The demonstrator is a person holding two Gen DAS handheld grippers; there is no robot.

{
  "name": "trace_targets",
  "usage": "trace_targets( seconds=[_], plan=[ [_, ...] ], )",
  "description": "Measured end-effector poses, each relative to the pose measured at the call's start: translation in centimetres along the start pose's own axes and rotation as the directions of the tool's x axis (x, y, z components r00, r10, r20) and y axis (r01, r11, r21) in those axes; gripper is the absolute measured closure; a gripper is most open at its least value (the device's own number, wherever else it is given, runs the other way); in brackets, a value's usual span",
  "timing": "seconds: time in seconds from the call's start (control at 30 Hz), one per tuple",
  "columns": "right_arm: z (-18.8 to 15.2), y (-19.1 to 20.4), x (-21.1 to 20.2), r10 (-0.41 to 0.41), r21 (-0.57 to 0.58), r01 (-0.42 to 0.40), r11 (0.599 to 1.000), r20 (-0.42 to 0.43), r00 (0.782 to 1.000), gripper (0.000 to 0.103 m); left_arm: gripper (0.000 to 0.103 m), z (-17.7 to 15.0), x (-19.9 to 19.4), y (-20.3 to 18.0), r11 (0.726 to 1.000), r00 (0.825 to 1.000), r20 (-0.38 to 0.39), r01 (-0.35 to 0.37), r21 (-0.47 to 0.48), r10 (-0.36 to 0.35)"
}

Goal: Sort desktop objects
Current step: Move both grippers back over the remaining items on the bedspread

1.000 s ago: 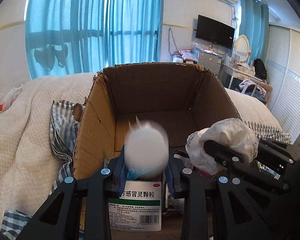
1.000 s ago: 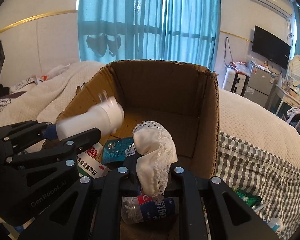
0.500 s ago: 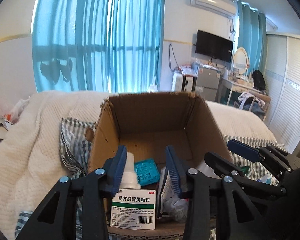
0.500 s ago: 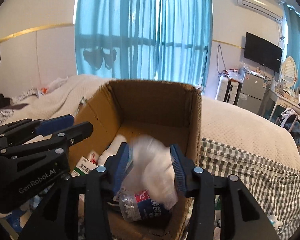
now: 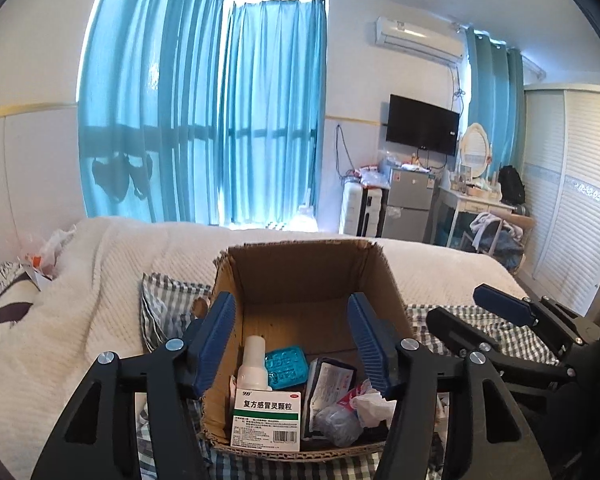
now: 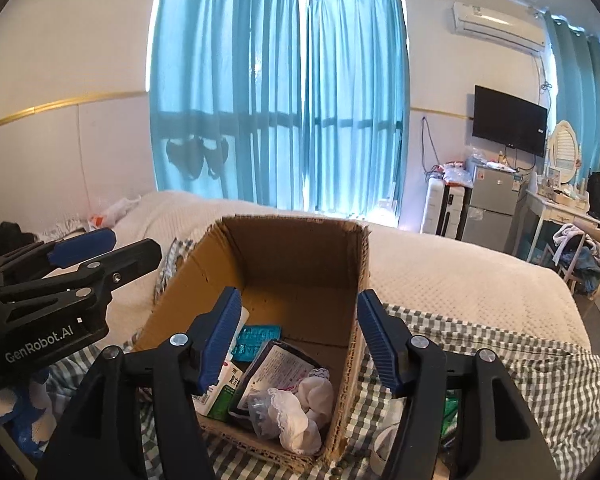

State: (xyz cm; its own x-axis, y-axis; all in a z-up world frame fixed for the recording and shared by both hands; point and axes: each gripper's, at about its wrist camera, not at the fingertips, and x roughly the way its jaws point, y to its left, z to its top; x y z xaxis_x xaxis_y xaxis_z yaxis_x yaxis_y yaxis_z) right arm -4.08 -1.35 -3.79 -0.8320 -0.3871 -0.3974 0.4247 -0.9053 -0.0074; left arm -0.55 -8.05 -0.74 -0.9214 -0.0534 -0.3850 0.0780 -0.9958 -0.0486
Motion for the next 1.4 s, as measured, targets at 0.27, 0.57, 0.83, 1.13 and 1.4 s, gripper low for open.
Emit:
trace_targets(
  seconds=[0.27, 0.57, 0.83, 1.13, 1.4],
  plan=[
    [1.0, -0.9, -4.8, -0.028, 0.017, 0.028, 0.999, 0.056, 0.998, 0.039, 0.033, 1.5, -3.0, -1.5, 0.999, 0.998, 0.057, 0.003, 0.035, -0.005],
    [2.0, -3.0, -9.7, -0.068, 0.052, 0.062, 0.997, 0.113, 0.991, 0.03, 0.011, 2.3, -6.1, -3.6, 0.998, 0.993, 0.114, -0.017, 0.061, 0.01],
    [2.0, -5.6, -13.6, -0.118, 0.061, 0.11, 0.992, 0.151, 0.981, 0.004, 0.0, 2.9, -8.4, -5.3, 0.997, 0.985, 0.169, -0.03, 0.066, 0.019],
    [1.0, -8.0, -16.9, -0.206, 0.03, 0.204, 0.979, 0.186, 0.961, 0.0, 0.0, 2.8, -9.3, -8.8, 0.997, 0.98, 0.2, 0.003, 0.079, -0.019],
    [-0.2, -12.5, -18.4, -0.267, 0.085, 0.255, 0.963, 0.183, 0.946, 0.0, 0.0, 1.7, -7.7, -12.1, 0.994, 0.981, 0.182, 0.052, 0.1, -0.07]
  ],
)
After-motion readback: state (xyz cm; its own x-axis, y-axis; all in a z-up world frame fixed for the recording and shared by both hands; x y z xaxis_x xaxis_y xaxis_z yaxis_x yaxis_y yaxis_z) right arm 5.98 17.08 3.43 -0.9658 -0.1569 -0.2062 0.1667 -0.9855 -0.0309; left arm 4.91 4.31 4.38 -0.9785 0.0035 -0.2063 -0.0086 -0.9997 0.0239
